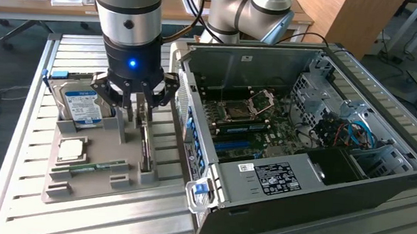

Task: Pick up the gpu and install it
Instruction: 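Pick up the gpu and move the gpu toward the slot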

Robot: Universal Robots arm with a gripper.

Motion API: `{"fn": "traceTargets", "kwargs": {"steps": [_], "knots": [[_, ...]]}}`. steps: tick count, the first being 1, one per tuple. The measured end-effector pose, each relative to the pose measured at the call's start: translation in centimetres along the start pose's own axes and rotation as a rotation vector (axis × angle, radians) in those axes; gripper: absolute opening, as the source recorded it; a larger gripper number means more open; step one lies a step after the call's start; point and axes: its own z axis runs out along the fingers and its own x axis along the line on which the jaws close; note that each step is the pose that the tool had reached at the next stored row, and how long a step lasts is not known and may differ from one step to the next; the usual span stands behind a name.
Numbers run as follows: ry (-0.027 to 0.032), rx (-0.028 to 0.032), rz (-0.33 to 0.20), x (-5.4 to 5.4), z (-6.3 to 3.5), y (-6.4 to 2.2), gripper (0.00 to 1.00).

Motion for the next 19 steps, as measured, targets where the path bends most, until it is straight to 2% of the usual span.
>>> {"fn": "traceTargets", "kwargs": {"steps": [19], "knots": [[0.0006,0.0000,0.000,-0.52,0.61,-0.16,0.41]]}}
